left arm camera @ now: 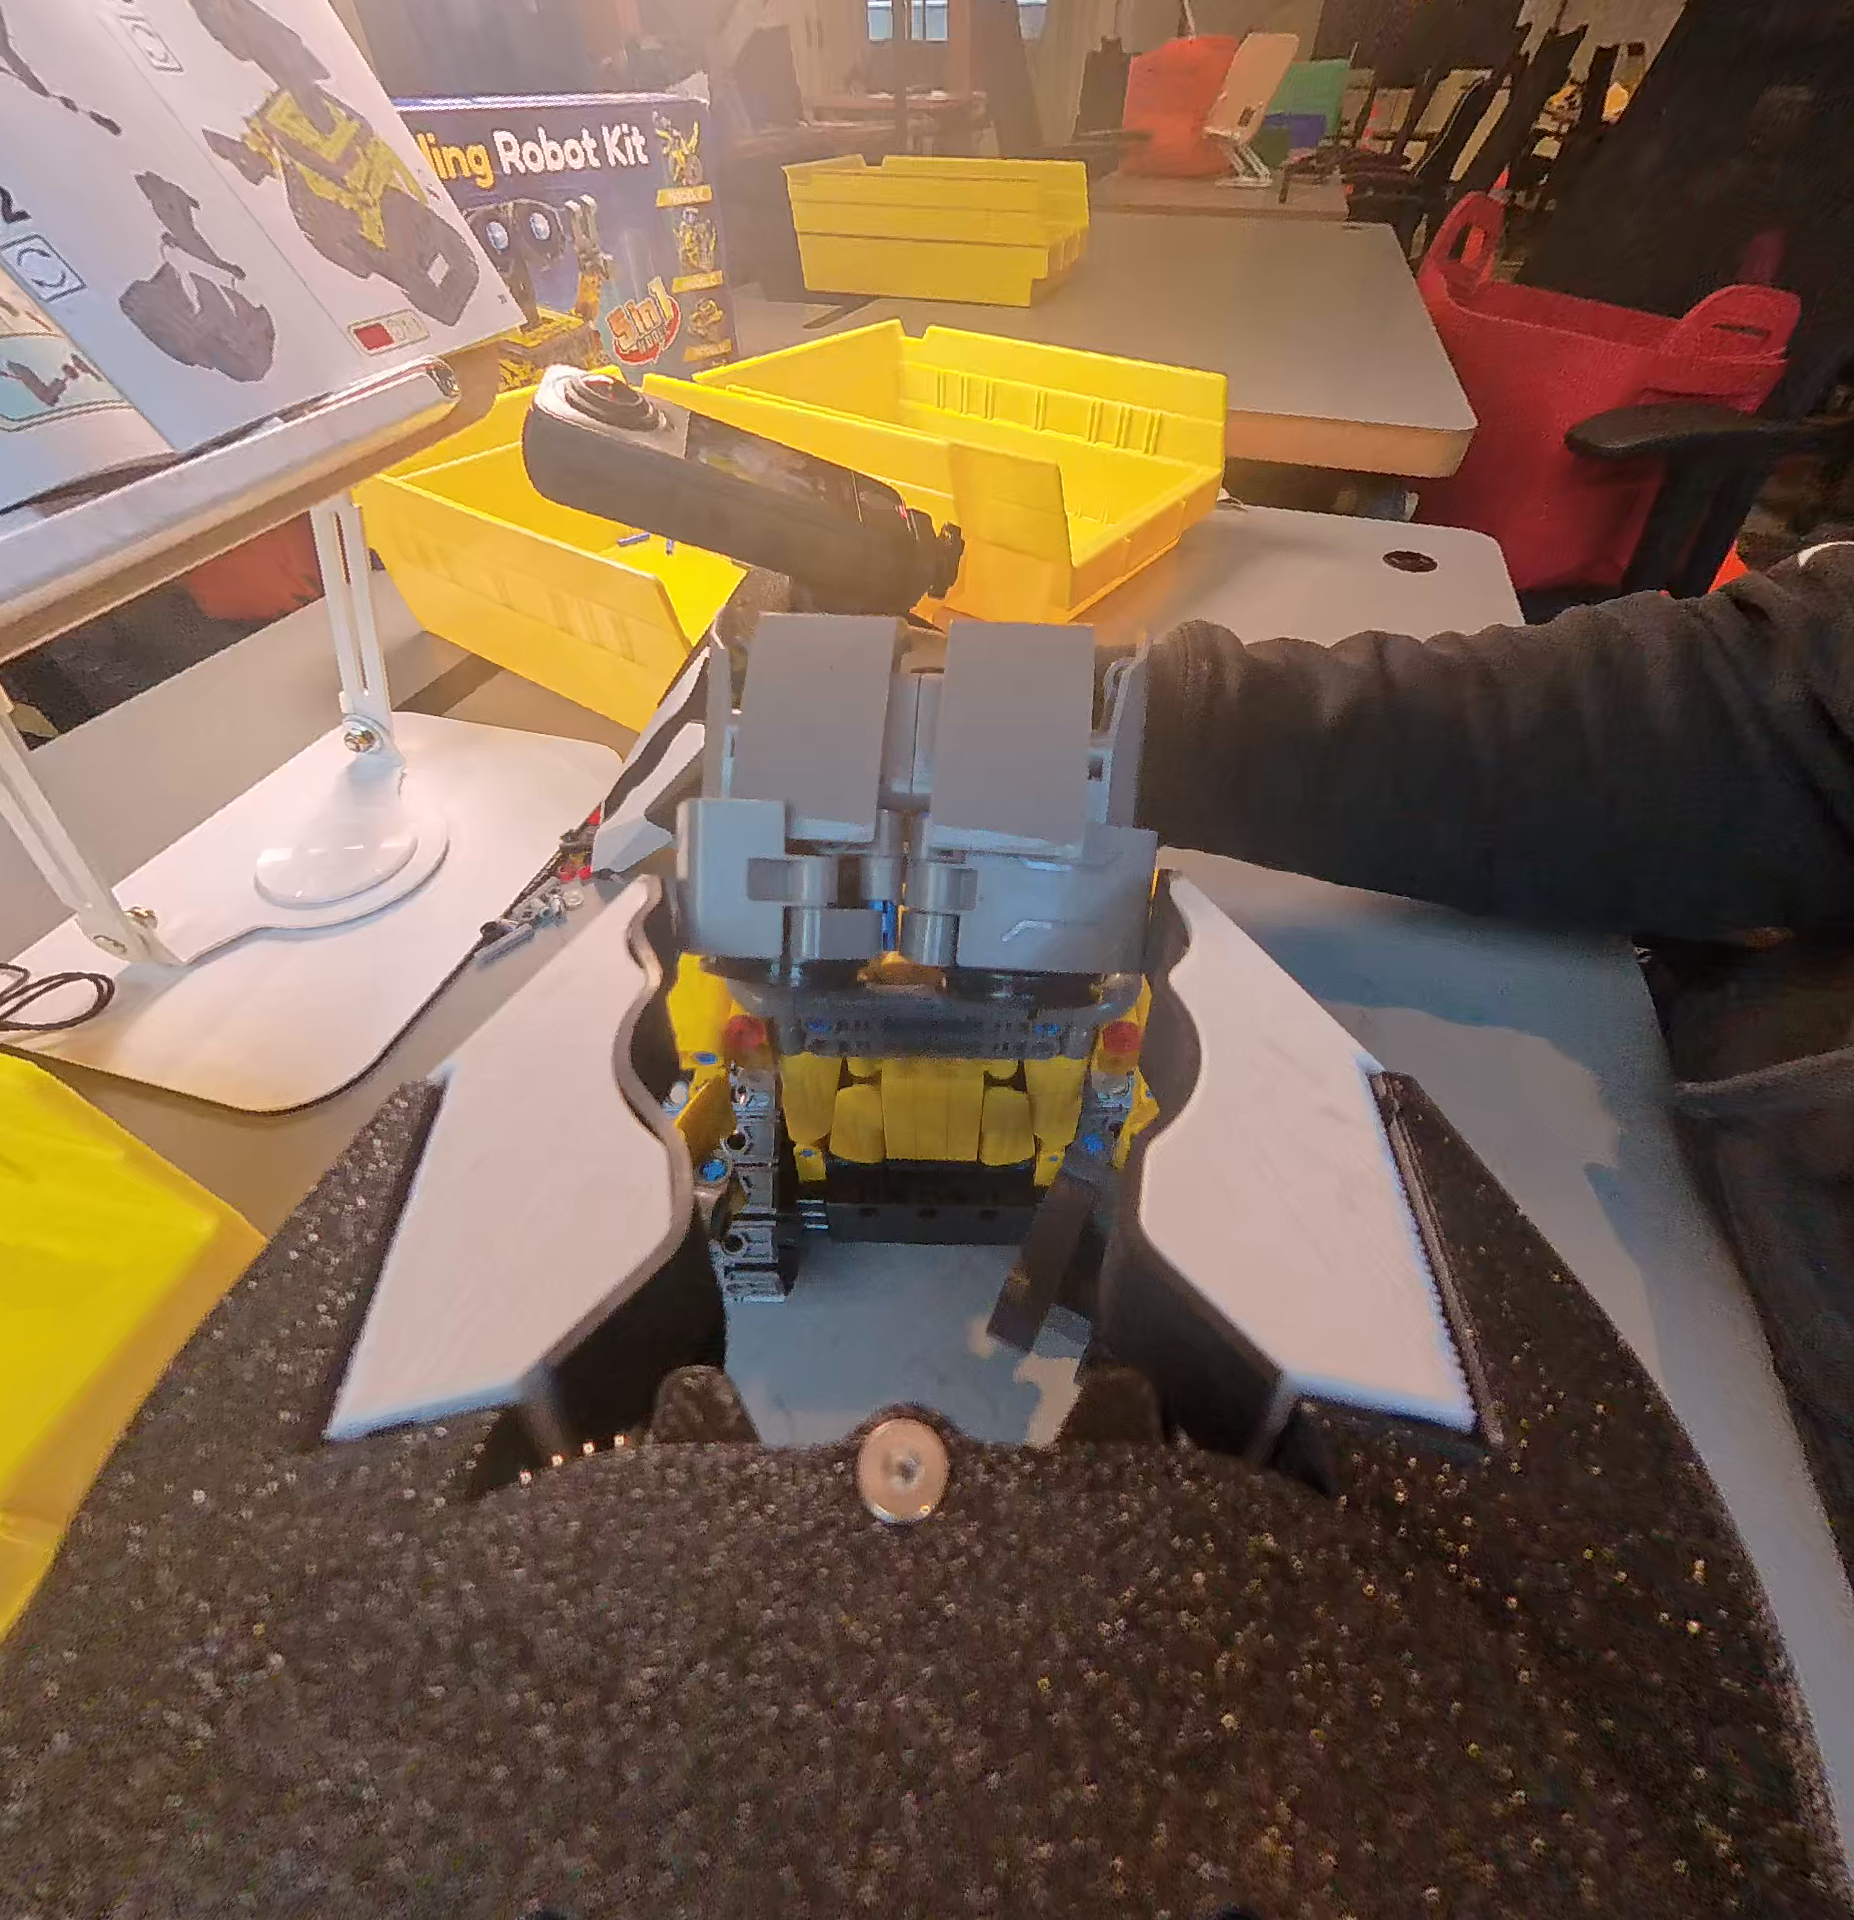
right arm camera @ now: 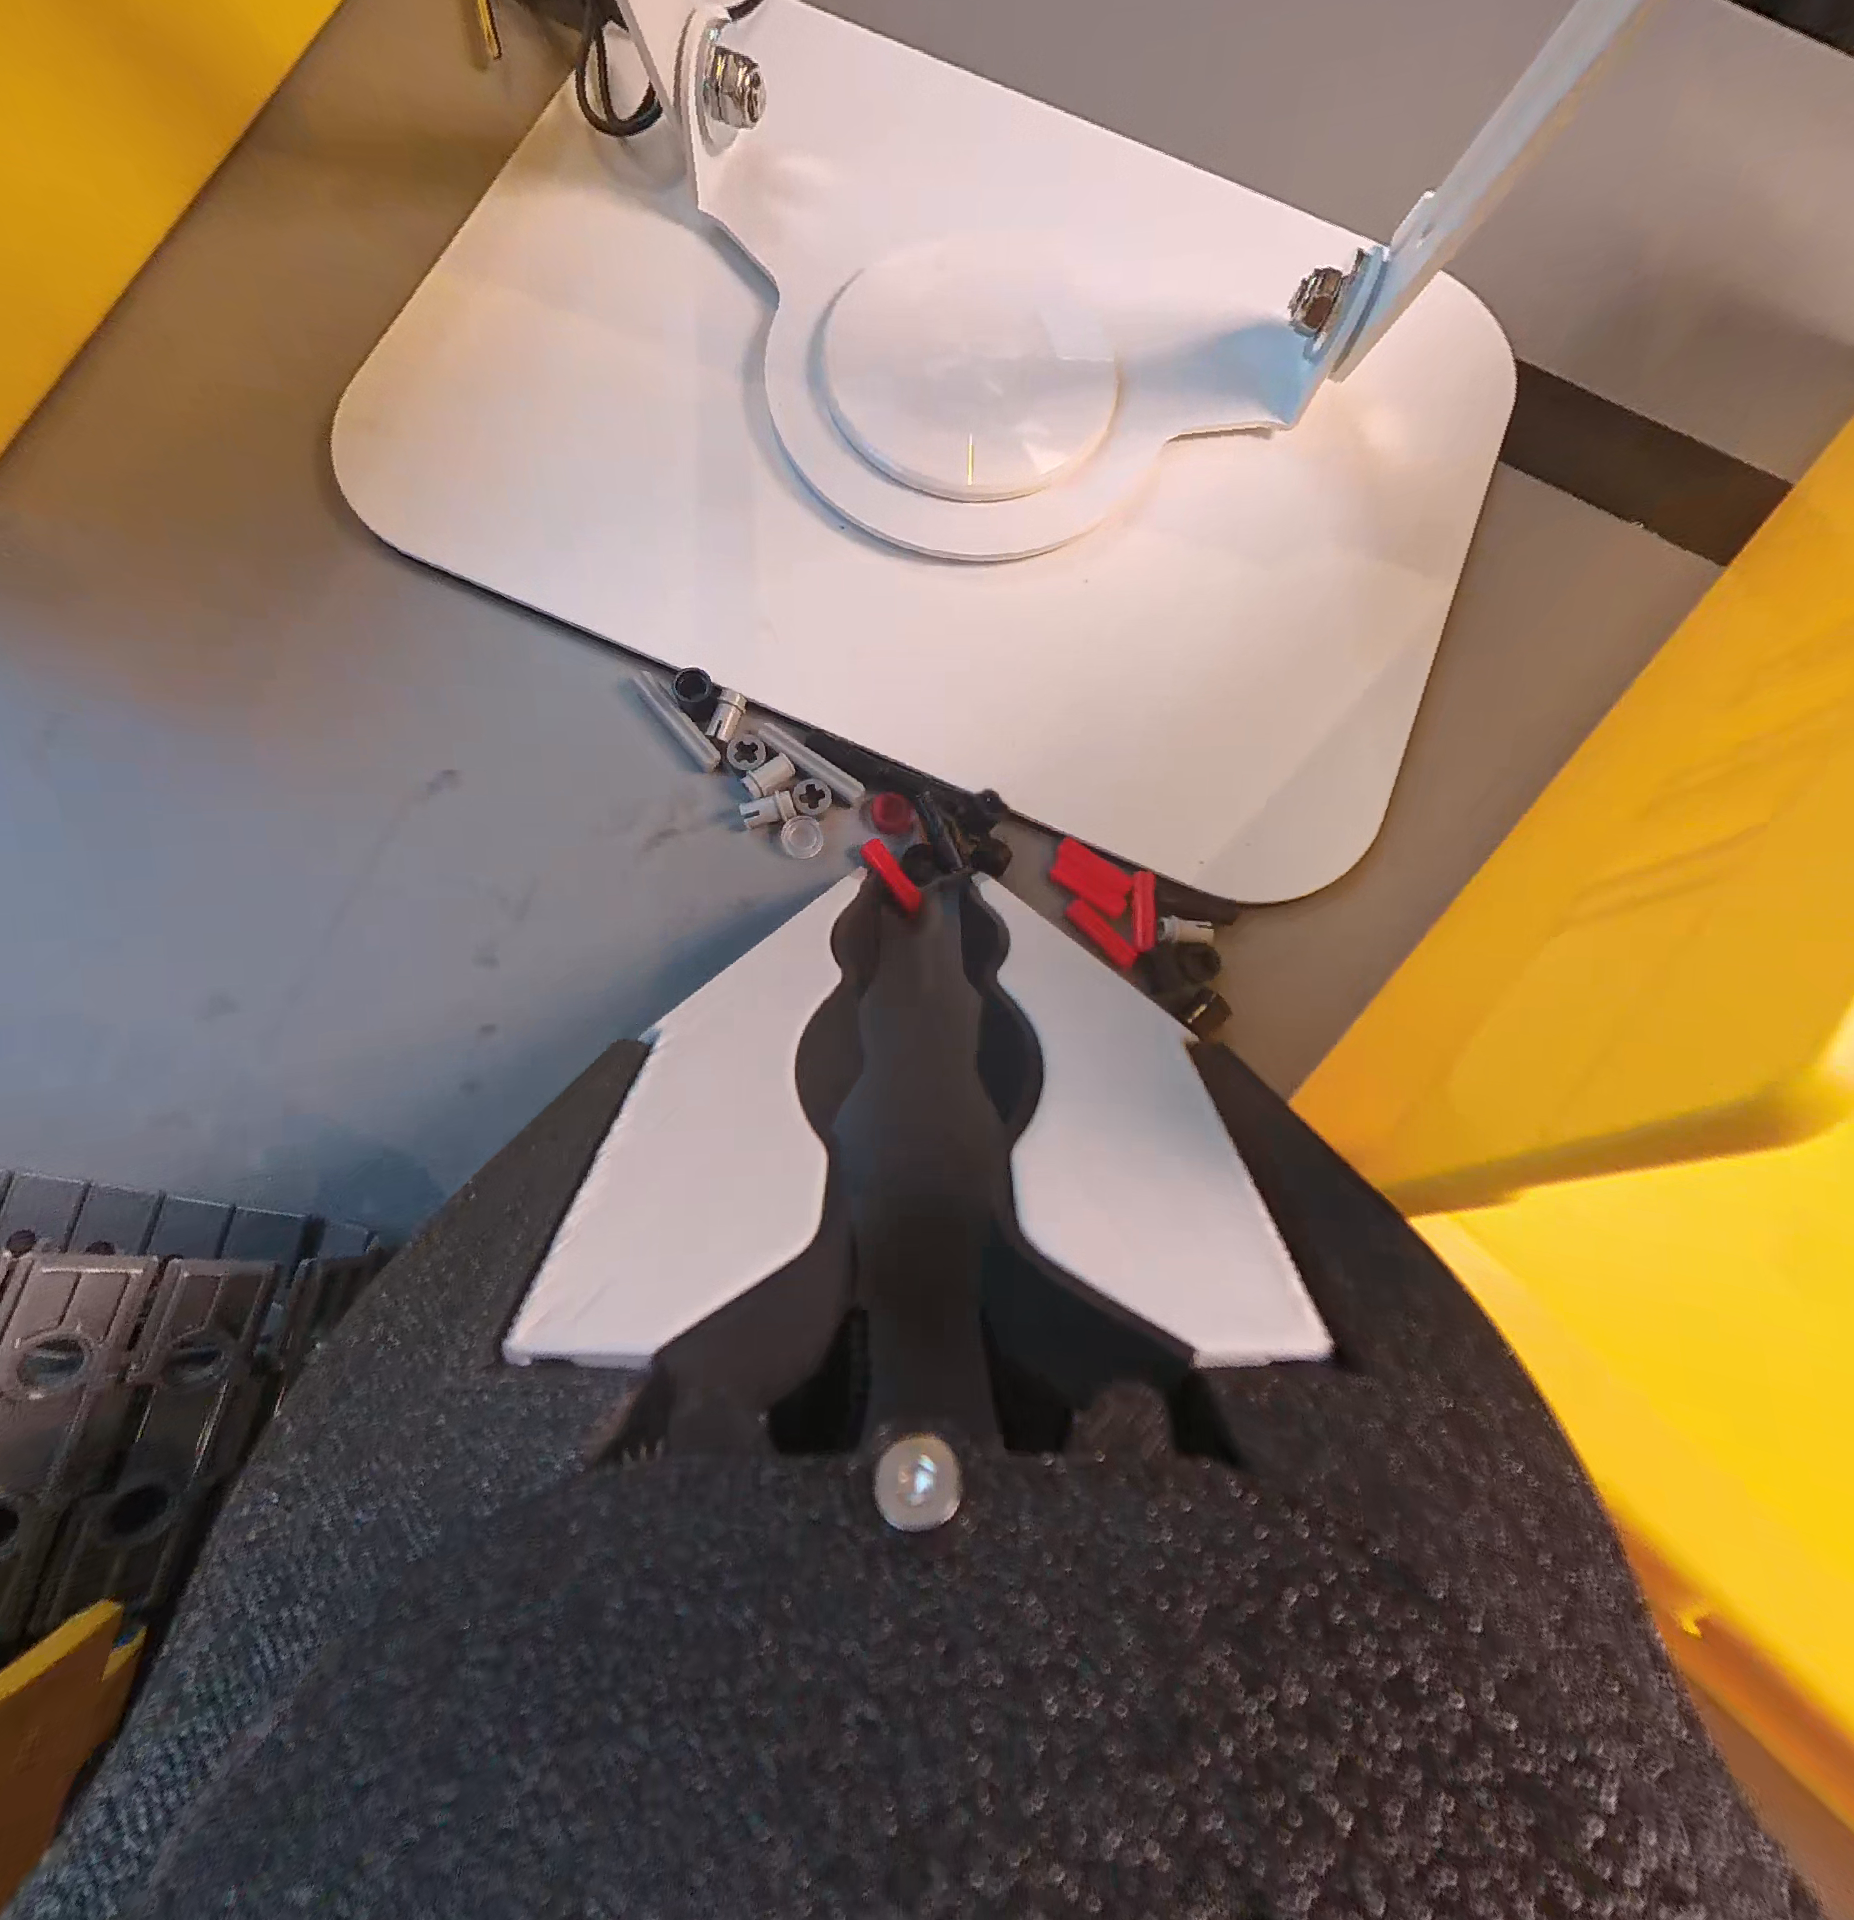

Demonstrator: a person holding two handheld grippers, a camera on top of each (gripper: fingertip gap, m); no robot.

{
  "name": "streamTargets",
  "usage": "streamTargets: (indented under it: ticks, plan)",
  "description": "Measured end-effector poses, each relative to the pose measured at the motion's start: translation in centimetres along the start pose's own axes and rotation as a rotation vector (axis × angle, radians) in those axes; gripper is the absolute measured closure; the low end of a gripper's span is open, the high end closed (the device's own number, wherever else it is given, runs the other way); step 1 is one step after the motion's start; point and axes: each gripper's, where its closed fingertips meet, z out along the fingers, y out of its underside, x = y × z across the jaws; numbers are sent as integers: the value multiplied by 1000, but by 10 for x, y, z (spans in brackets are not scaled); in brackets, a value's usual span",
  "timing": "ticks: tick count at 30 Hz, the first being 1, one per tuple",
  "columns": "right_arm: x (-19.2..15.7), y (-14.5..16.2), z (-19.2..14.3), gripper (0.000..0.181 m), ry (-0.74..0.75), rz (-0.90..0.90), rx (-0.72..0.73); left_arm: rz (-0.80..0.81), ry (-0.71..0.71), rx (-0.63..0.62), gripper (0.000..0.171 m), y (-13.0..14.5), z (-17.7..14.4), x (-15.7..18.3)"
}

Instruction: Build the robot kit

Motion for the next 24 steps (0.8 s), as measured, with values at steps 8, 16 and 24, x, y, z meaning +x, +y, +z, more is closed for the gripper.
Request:
streamTargets:
  ticks: [8, 16, 24]
  plan:
    - [-5, 2, -2, 178, -54, -58, 8, -3, 3, 1, 81, 1, 0, 0]
    - [-10, 24, -24, 177, -156, -130, 6, 0, 11, 7, 81, -1, 1, 0]
    - [-12, 53, -63, 178, -238, -192, -26, 7, 10, 9, 82, -4, 3, 0]
